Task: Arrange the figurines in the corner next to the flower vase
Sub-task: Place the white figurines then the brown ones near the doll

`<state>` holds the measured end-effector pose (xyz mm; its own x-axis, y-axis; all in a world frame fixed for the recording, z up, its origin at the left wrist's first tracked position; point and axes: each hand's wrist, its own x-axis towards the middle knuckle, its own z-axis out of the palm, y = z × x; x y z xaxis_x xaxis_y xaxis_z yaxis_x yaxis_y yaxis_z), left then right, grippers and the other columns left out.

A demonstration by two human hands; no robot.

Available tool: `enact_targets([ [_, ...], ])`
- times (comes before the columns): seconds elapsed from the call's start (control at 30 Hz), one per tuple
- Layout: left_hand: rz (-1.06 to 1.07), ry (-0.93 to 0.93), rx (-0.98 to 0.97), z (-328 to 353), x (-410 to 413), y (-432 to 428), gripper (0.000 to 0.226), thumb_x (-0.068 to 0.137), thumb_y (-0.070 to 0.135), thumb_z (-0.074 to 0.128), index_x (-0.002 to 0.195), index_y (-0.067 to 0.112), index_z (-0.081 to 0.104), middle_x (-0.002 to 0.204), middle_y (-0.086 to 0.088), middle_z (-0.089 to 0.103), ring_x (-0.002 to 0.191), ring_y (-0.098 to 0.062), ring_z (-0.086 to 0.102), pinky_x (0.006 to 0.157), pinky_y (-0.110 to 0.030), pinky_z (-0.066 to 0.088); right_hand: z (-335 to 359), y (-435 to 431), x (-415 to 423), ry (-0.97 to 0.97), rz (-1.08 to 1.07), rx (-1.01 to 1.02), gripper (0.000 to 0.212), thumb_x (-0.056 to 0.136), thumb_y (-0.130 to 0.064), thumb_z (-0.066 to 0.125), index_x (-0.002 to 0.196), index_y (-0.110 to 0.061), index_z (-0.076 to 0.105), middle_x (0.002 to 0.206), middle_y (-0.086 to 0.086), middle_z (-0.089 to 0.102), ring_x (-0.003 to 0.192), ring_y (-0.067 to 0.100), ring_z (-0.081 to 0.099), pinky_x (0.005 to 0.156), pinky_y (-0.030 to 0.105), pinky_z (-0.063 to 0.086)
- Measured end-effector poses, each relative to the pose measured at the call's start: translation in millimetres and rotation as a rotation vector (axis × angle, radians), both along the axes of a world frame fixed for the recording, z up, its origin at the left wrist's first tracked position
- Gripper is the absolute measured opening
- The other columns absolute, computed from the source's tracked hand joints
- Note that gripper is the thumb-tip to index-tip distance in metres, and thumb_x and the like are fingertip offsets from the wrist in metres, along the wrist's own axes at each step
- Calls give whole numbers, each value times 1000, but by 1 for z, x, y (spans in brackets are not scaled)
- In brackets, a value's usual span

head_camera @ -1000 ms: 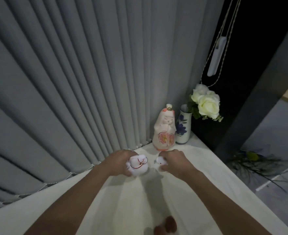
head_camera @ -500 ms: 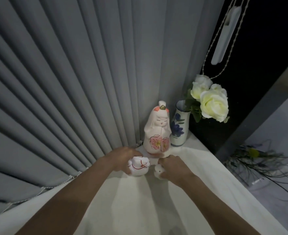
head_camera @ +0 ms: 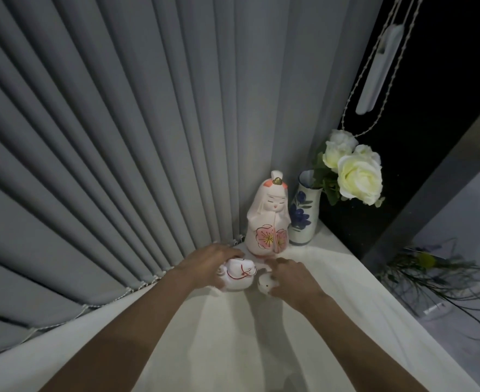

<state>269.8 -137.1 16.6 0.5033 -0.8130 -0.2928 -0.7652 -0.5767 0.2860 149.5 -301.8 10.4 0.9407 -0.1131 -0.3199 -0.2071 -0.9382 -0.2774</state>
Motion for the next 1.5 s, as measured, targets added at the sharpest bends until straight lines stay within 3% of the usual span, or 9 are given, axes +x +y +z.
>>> enact_targets([
  [0.2, 46, -69, -137, 14, -25, 39, 87, 75, 26, 77, 146, 20, 28, 156, 2, 28, 145, -10, 20, 119, -23, 15, 24, 3, -25, -86, -31, -32, 60, 81, -26, 67, 133, -13, 39, 126, 13, 57, 115, 31, 53, 94, 37, 43],
  [0.33, 55, -66, -162, 17, -60, 74, 87, 77, 33, 74, 147, 22, 24, 157, 5, 22, 145, -8, 18, 119, -22, 16, 39, 8, -54, -97, -8, -31, 60, 82, -25, 67, 134, -14, 41, 131, 12, 56, 120, 29, 50, 96, 35, 41],
  [0.53, 154, 91, -148, -3, -134, 109, 88, 76, 38, 74, 147, 29, 22, 156, 11, 23, 142, -2, 20, 114, -13, 14, 34, 18, -111, 83, 103, 144, 67, 81, -24, 68, 140, -26, 36, 147, -2, 42, 134, 18, 34, 109, 28, 27],
  [0.73, 286, 244, -217, -42, -209, 108, 85, 71, 35, 79, 143, 25, 35, 149, 9, 39, 134, -3, 37, 109, -13, 26, 7, 35, -152, 111, 127, 257, 69, 74, -15, 72, 135, -27, 44, 141, -5, 50, 129, 15, 43, 107, 26, 33],
  [1.0, 563, 301, -481, -68, -261, 88, 63, 65, 24, 85, 123, 19, 60, 120, 7, 64, 101, -5, 56, 86, -5, 34, -28, 48, -178, -49, 39, 449, 68, 71, -5, 70, 131, -28, 49, 134, -6, 57, 122, 10, 52, 98, 17, 37],
  [1.13, 646, 268, -582, -66, -263, 76, 43, 65, 14, 85, 105, 11, 70, 100, 14, 61, 90, -3, 55, 76, -2, 34, -35, 52, -180, -139, 40, 498, 54, 74, -7, 70, 122, -28, 56, 124, -8, 64, 113, 9, 58, 93, 14, 39],
  [1.27, 700, 365, -641, -67, -258, 74, 22, 64, -1, 83, 84, 1, 74, 83, -1, 71, 76, 7, 59, 69, 4, 42, -36, 50, -177, -166, 49, 523, 43, 72, -10, 70, 111, -26, 61, 112, -14, 67, 102, 6, 61, 86, 8, 40],
  [1.33, 687, 417, -650, -61, -252, 72, 17, 66, -1, 82, 79, 6, 73, 78, -5, 73, 72, 10, 59, 66, 1, 44, -31, 41, -174, -217, 33, 545, 41, 72, -10, 71, 109, -26, 62, 108, -19, 65, 100, 2, 61, 84, 4, 39],
  [1.5, 604, 417, -752, -16, -209, 31, 42, 67, -2, 80, 72, 38, 68, 72, 24, 73, 74, 16, 62, 75, 2, 45, 8, -11, -144, -465, -87, 587, 44, 71, -6, 77, 112, -16, 63, 105, -14, 65, 98, -5, 61, 89, 1, 43],
])
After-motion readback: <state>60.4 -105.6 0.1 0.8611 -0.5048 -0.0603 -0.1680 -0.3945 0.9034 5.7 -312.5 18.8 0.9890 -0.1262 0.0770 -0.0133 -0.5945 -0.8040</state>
